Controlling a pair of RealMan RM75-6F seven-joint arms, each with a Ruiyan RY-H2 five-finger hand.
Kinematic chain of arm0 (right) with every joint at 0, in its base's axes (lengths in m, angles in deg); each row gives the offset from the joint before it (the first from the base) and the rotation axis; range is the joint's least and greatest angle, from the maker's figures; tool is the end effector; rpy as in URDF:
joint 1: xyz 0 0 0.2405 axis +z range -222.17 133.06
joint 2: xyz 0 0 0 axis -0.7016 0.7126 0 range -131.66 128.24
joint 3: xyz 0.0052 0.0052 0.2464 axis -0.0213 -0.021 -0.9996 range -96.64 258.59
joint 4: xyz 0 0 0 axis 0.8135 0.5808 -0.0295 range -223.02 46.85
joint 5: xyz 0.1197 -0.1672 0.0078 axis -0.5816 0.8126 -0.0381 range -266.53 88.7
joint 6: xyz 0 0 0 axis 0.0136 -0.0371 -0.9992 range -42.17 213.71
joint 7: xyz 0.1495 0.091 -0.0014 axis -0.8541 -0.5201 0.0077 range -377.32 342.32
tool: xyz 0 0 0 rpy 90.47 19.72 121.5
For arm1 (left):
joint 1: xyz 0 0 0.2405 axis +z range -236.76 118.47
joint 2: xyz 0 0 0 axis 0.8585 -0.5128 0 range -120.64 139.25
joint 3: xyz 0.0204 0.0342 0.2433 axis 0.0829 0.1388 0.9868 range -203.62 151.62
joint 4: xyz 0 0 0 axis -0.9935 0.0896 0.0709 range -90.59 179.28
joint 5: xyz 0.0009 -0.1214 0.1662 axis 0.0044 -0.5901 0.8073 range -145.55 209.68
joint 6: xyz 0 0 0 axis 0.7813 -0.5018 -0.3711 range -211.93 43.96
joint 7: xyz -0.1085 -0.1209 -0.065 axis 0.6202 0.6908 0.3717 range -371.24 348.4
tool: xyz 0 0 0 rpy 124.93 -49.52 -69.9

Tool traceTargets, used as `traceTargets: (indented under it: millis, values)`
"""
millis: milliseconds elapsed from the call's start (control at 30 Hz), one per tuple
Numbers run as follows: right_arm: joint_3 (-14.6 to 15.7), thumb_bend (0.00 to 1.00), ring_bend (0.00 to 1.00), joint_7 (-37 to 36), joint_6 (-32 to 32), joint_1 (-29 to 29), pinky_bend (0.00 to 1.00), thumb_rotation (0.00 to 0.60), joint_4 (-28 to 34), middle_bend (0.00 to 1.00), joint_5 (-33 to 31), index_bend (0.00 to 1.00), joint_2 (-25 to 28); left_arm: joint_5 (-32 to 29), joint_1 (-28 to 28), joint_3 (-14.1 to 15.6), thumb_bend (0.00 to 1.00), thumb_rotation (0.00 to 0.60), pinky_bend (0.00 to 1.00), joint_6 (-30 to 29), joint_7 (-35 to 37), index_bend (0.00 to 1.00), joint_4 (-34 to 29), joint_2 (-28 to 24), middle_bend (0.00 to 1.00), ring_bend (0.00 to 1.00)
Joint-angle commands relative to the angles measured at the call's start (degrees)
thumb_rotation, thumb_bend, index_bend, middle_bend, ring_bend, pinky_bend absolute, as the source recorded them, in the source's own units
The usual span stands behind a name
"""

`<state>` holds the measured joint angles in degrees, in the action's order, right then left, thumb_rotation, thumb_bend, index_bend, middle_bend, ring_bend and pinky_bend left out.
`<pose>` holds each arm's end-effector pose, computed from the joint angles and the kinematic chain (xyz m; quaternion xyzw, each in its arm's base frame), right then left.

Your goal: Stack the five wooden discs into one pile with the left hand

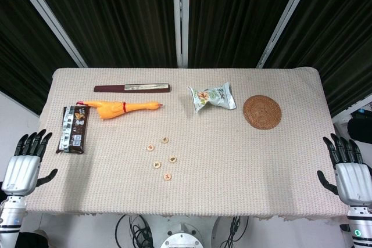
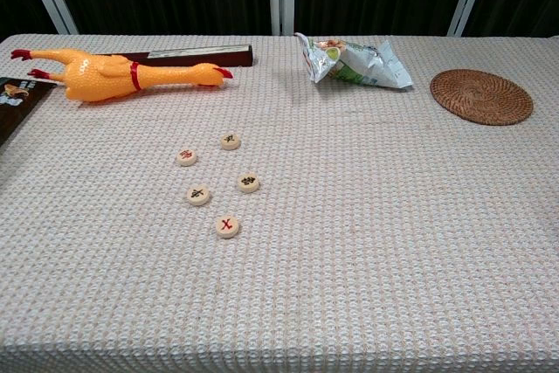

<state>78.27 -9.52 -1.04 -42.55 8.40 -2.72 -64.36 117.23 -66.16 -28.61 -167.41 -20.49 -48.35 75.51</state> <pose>-0.2960 -0.1948 0.1640 0.5994 -0.3660 0.3555 0.6167 -0.2926 0.2207 0.1420 -0.6265 -0.3537 -0.3541 0.5975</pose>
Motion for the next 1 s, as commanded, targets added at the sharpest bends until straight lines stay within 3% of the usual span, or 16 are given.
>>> traceTargets:
  millis: [33,633,867,1000]
  values:
    - [-0.04,0.26,0.0,0.05,0.03,0.04,0.0,0.6,0.11,0.0,0.02,0.0,-0.02,0.0,0.03,0.07,0.19,0.6,0.0,0.02,0.07,0.0,-0.04,-0.04,0.0,0.0]
    - [-0.27,0.27,0.0,-1.95,-1.21,-0.52,0.0,0.6,-0.06,0.0,0.8,0.0,0.49,4.45,-1.13,2.22,0.19,0.6,0.0,1.42,0.03,0.04,-4.26,-0.58,0.0,0.0]
    - [-0.45,0.27,0.0,-1.95,0.71,0.07,0.0,0.6,-0.2,0.0,-0.62,0.0,0.73,8.32,-5.3,4.24,0.19,0.6,0.0,8.47,-3.1,0.11,-7.58,0.39,0.0,0.0]
    - [-0.68,0.27,0.0,-2.95,0.18,-0.16,0.0,0.6,-0.11,0.0,-0.7,0.0,1.07,8.71,-8.21,3.96,0.2,0.6,0.0,12.82,-6.01,0.12,-8.09,3.08,0.0,0.0]
